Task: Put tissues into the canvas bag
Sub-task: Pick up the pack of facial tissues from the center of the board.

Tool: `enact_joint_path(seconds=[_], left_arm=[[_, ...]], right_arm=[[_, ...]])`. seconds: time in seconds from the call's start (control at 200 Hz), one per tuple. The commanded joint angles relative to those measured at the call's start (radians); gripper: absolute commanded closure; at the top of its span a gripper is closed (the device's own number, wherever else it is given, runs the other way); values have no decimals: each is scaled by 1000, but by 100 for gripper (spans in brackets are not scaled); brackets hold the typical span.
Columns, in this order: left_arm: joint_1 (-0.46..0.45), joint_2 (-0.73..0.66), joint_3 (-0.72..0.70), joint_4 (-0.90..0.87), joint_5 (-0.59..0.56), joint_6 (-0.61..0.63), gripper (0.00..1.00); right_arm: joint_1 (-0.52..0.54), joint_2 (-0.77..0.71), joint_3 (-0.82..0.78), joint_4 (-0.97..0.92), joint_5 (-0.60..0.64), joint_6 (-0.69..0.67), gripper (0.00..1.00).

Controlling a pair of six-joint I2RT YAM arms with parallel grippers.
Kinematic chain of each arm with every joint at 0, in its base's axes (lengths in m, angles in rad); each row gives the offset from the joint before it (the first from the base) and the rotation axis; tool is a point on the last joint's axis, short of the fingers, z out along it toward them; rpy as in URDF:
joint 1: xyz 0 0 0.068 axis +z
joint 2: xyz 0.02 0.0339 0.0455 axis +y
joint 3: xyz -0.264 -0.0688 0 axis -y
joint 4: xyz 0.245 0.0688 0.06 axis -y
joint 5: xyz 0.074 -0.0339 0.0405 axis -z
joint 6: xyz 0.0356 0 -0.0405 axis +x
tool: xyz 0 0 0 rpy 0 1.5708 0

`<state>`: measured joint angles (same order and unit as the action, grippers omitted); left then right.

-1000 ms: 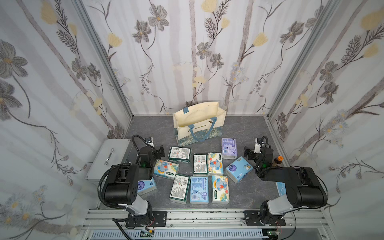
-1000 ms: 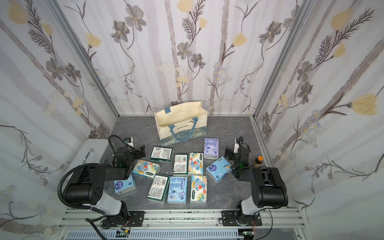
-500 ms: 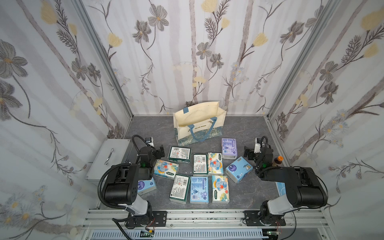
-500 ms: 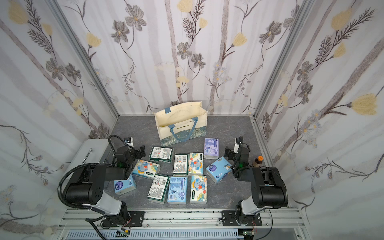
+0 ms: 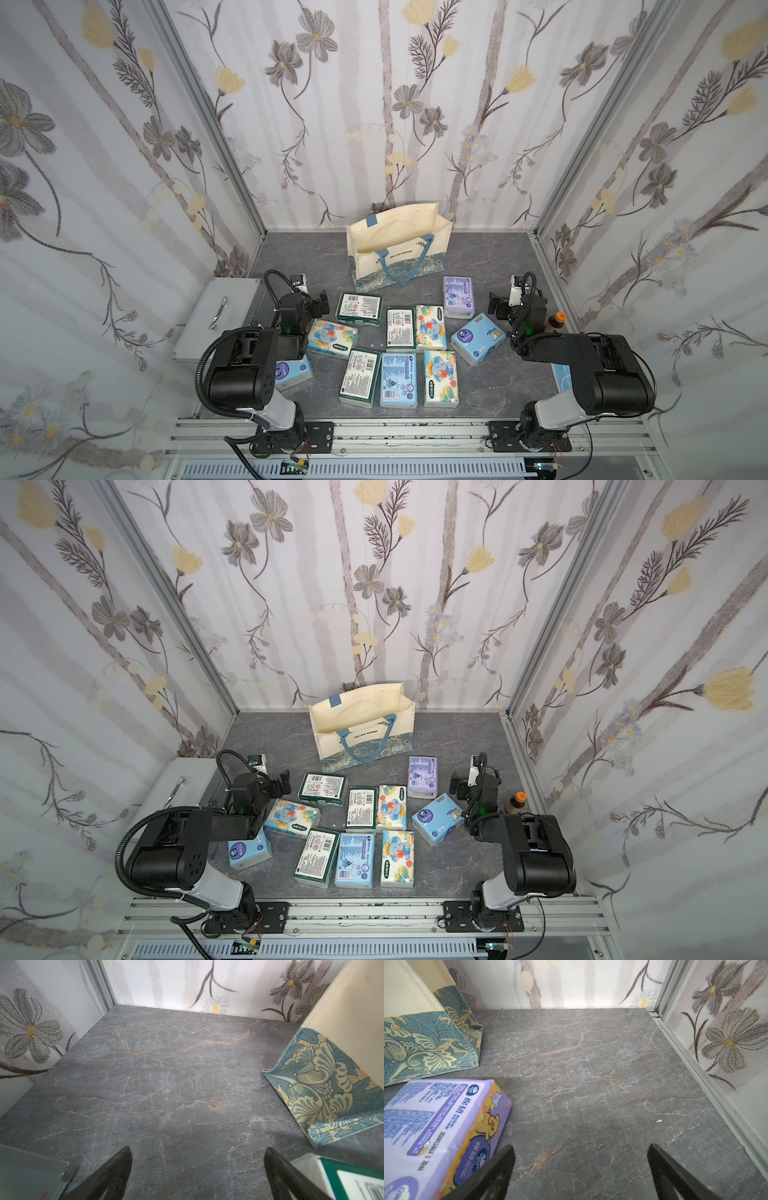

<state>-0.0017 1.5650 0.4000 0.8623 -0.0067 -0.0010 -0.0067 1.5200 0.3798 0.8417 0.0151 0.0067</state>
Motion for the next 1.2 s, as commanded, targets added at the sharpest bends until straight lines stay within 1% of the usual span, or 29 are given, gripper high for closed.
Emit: enact_joint_path(seconds=[0.0, 0.045, 0.065, 0.09, 0.125, 0.16, 0.185, 0.205, 0.235, 0.275, 0.305, 0.34, 0.365, 0.385, 0.425, 0.455, 0.495, 0.555, 0.6, 0.665, 0.715, 0.749, 0.779, 0.829, 0.894, 0.984, 1.064, 1.109, 1.194], left_arm=[[1, 0, 4, 17, -3, -5, 0], [-2, -10, -2, 27, -33, -11, 0], [-6, -30, -9, 27, -56, -14, 0], [-20, -66, -24, 20, -87, -3, 0], [-69, -166, -41, -46, -168, 19, 0], [-136, -285, -30, -175, -255, 29, 0], [-172, -380, -21, -242, -281, 2, 0], [-196, -442, -17, -276, -279, -43, 0], [-222, -519, -12, -318, -263, -152, 0], [-250, -594, -6, -351, -228, -304, 0], [-278, -628, 0, -363, -193, -386, 0], [-323, -646, 8, -366, -153, -445, 0], [-366, -650, 22, -374, -125, -461, 0], [-401, -651, 36, -391, -108, -458, 0], [-490, -644, 79, -454, -93, -427, 0], [-554, -638, 114, -524, -102, -396, 0], [-622, -631, 154, -610, -118, -362, 0], [-677, -632, 198, -724, -144, -361, 0], [-681, -643, 206, -781, -144, -382, 0], [-679, -660, 202, -829, -164, -414, 0], [-679, -677, 176, -836, -222, -478, 0], [-677, -695, 149, -826, -263, -521, 0], [-677, -715, 124, -814, -277, -537, 0], [-676, -744, 94, -777, -240, -521, 0], [-675, -765, 92, -789, -176, -515, 0], [-675, -754, 119, -852, -128, -545, 0], [-675, -721, 138, -906, -113, -589, 0], [-675, -700, 137, -909, -86, -613, 0], [-675, -646, 145, -928, -13, -701, 0]], right_arm=[[-1, 2, 7, 22, 11, 1, 1], [2, -3, 0, 36, 42, 7, 1], [14, -21, -5, 42, 97, 11, 1], [42, -82, 0, -11, 184, 2, 1], [101, -211, 48, -220, 312, -3, 1], [133, -332, 123, -444, 379, 110, 1], [133, -388, 175, -560, 379, 213, 1], [133, -433, 209, -660, 368, 324, 1], [130, -472, 247, -754, 351, 457, 1], [127, -503, 269, -828, 322, 622, 1], [111, -521, 269, -855, 248, 715, 1], [78, -539, 258, -833, 79, 748, 1], [61, -545, 246, -795, -37, 752, 1], [61, -546, 241, -775, -105, 755, 1], [88, -538, 260, -799, -182, 746, 1], [129, -526, 300, -885, -192, 715, 1], [202, -501, 366, -1017, -167, 645, 1], [332, -459, 455, -1188, -109, 549, 1], [418, -425, 499, -1269, -77, 508, 1], [504, -386, 532, -1338, -44, 496, 1], [536, -358, 545, -1375, -47, 500, 1], [539, -342, 546, -1387, -73, 507, 1], [539, -330, 544, -1396, -90, 515, 1], [540, -312, 537, -1403, -103, 528, 1], [540, -299, 519, -1401, -127, 540, 1], [540, -289, 480, -1359, -223, 543, 1], [542, -271, 455, -1315, -308, 545, 1], [546, -260, 448, -1298, -322, 550, 1], [553, -237, 453, -1285, -350, 557, 1]])
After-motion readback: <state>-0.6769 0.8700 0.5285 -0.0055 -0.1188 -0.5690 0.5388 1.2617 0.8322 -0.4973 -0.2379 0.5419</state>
